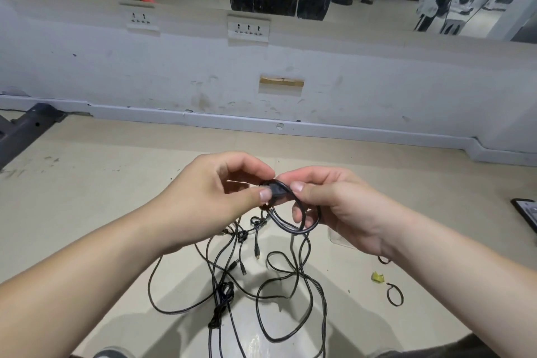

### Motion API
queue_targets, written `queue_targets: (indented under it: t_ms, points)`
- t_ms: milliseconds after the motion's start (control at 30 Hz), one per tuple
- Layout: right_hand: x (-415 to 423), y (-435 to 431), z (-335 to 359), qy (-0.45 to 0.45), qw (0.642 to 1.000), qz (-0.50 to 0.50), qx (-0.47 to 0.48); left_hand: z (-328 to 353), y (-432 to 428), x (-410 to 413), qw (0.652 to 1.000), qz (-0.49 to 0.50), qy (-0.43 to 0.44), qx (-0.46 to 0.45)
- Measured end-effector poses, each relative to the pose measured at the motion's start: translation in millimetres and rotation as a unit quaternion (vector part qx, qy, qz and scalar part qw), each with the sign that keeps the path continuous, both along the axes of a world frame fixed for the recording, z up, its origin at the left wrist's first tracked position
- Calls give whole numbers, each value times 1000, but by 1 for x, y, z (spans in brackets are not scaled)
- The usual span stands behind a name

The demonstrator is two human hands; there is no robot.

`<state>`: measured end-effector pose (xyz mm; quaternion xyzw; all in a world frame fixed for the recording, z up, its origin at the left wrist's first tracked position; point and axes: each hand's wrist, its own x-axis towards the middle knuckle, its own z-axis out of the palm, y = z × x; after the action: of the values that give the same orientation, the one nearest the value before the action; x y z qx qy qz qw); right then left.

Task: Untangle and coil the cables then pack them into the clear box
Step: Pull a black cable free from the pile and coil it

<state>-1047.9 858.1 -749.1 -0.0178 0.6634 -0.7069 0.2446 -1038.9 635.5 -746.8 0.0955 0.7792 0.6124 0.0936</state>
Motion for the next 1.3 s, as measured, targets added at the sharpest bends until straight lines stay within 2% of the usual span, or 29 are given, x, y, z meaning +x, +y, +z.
queue_targets:
  t_ms: [267,433,533,633,700,800,867,933,967,1000,1067,1133,1200,1300]
  points:
    - [-3,5,4,32,998,35,33,-1,-5,-4,994,-87,-66,12]
    - [-5,7,5,84,991,37,96,-6,-1,-3,991,-73,-99,51]
    - [-7,6,3,73,992,-5,104,-6,2,-3,991,-38,-93,88]
    - [-14,12,0,53,983,-75,159,-4,3,-3,987,-18,-91,132]
    - [-14,16,3,5,972,-44,231,-3,5,-4,985,32,-91,144]
    - [-4,15,9,-50,915,157,367,-1,9,-4,979,106,-98,142]
    - [3,12,9,-20,890,194,412,-1,11,-3,977,103,-119,144]
    - [3,11,6,84,880,146,444,-1,14,1,974,87,-144,150]
    - [3,10,4,140,884,115,431,-1,16,3,973,78,-155,151]
    - [3,8,4,165,905,86,382,-1,19,5,973,68,-164,150]
    - [2,4,6,127,964,74,219,-2,23,7,973,54,-172,142]
    - [3,0,9,61,989,104,84,-4,27,9,974,42,-173,139]
    - [4,-3,10,51,990,110,69,-5,30,10,966,31,-191,174]
    - [0,-2,7,50,994,46,81,-8,29,12,936,-1,-241,255]
